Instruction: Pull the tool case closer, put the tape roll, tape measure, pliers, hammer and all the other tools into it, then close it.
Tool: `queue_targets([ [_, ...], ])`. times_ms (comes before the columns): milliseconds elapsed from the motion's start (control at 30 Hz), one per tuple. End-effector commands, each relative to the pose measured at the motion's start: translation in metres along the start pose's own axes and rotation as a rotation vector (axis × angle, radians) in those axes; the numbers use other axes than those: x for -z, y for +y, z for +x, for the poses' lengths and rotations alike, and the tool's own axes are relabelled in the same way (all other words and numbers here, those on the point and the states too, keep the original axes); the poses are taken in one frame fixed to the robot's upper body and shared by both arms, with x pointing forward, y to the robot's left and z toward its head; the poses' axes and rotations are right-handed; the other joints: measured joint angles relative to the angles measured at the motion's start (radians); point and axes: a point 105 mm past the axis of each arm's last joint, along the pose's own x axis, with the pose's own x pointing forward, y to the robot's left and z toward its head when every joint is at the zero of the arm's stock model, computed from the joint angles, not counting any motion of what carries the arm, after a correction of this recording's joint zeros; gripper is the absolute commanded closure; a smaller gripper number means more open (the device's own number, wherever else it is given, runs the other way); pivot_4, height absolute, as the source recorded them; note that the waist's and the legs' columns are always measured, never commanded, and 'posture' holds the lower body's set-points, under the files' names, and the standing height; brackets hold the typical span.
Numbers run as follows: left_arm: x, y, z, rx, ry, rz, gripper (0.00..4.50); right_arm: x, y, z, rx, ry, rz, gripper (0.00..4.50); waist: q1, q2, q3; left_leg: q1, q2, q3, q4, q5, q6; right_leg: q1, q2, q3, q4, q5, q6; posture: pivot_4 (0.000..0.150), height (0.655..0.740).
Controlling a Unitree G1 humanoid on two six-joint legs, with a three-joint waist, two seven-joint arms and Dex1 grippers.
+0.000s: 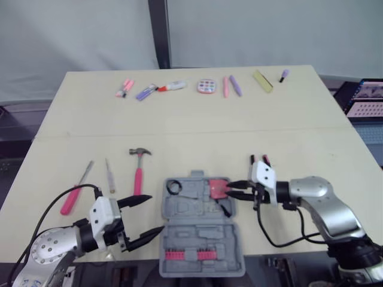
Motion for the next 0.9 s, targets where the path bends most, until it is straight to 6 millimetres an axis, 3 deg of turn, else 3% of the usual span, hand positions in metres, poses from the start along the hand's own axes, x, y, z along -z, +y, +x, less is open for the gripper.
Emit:
queue_targets([
  [33, 0.0, -0.005, -0.022, -0.021, 0.018, 0.002, 0.0, 0.004, 0.031, -0.025, -0.009, 0.017, 0.055, 2.93, 0.006, 0.0, 0.0, -0.001, 0.0, 0.0, -0.001, 0.0, 0.0, 0.0, 0.0, 0.0, -0.001, 0.0, 0.0, 0.15, 0.74],
  [100, 0.003, -0.01, -0.03, -0.012, 0.033, -0.002, 0.0, 0.011, 0.041, -0.034, 0.007, 0.028, 0.084, 2.2, 0.012, -0.001, 0.002, 0.0, 0.0, 0.0, -0.001, -0.001, 0.001, 0.001, 0.0, -0.001, -0.002, 0.0, 0.0, 0.15, 0.74],
  [233, 0.006, -0.014, -0.036, -0.008, 0.047, 0.011, 0.0, 0.017, 0.051, -0.043, 0.037, 0.033, 0.111, 0.18, 0.017, -0.001, 0.003, 0.002, 0.0, 0.002, 0.001, 0.0, 0.001, 0.006, 0.0, 0.0, -0.007, 0.001, 0.003, 0.15, 0.74],
  [267, 0.009, -0.014, -0.039, -0.014, 0.057, 0.028, 0.0, 0.02, 0.055, -0.045, 0.05, 0.03, 0.116, 0.04, 0.019, -0.001, 0.003, 0.002, 0.0, 0.002, 0.001, 0.0, 0.001, 0.006, 0.0, 0.0, -0.007, 0.001, 0.003, 0.15, 0.74],
  [467, 0.015, -0.018, -0.041, 0.017, 0.072, 0.029, 0.0, 0.039, 0.064, -0.052, 0.092, 0.078, 0.125, 0.04, 0.023, -0.002, 0.004, 0.001, 0.0, 0.001, -0.002, 0.0, 0.002, 0.005, 0.0, -0.001, -0.009, 0.001, 0.003, 0.15, 0.74],
  [900, 0.003, -0.014, -0.022, 0.086, 0.021, 0.081, 0.0, 0.04, 0.06, -0.053, 0.163, 0.065, 0.149, 0.04, 0.023, -0.002, 0.004, 0.002, 0.0, 0.001, 0.0, 0.0, 0.002, 0.006, 0.0, 0.0, -0.008, 0.002, 0.003, 0.15, 0.74],
])
